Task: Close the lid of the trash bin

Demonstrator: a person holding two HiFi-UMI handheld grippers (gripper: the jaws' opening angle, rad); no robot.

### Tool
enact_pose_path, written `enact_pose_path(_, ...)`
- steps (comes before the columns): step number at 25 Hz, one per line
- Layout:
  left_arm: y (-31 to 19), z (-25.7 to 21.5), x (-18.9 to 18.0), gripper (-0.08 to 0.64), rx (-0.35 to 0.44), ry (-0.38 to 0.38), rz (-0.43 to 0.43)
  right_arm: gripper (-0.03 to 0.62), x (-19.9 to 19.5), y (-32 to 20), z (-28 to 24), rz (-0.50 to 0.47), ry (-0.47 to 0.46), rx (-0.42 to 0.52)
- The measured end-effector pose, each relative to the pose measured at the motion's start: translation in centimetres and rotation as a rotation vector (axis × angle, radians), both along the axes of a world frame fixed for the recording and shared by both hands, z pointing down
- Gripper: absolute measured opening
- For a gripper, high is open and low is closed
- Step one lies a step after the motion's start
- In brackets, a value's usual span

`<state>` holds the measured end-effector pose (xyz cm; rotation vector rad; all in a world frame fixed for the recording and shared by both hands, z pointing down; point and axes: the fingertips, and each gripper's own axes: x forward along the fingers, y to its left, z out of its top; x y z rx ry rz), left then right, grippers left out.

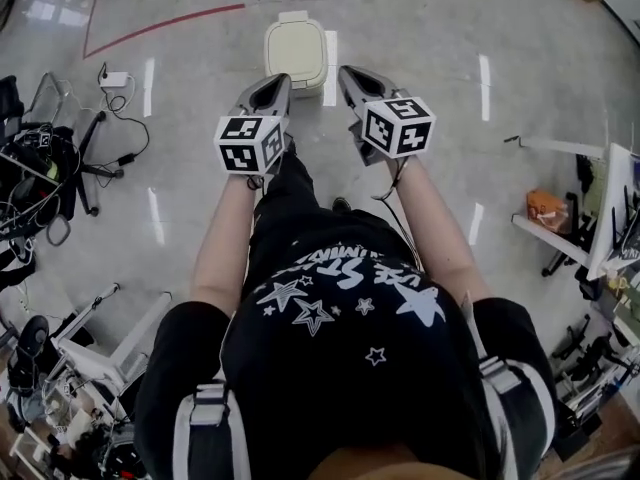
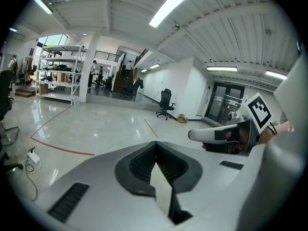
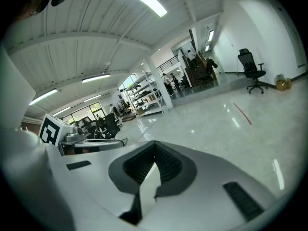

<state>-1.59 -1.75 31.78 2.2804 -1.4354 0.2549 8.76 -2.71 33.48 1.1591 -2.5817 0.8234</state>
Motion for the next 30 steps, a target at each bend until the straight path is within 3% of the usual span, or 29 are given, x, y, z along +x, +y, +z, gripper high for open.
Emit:
enact_pose_path(5, 5.0, -1.4, 2.9, 0.011, 0.036, 0.009, -0.031, 0.002, 1.5, 4.4, -1.6, -0.061, -0.021, 0.040)
enact_pose_path(13, 11.5, -1.9, 4.4, 0.012, 0.027, 0.016, -0.032, 0.000, 2.0, 9.8, -1.3, -0.086, -0.052, 0.018)
enact_pose_path(22, 16.1, -2.8, 4.1, 0.011, 0.021, 0.044, -0.008, 0.002, 1.6, 14.8, -1.8, -0.046, -0.066, 0.009)
enact_pose_path(30, 19.5, -4.1, 1.6, 0.011, 0.052, 0.098, 0.048, 0.000, -1.6, 19.2, -3.6, -0.031, -0.034, 0.101)
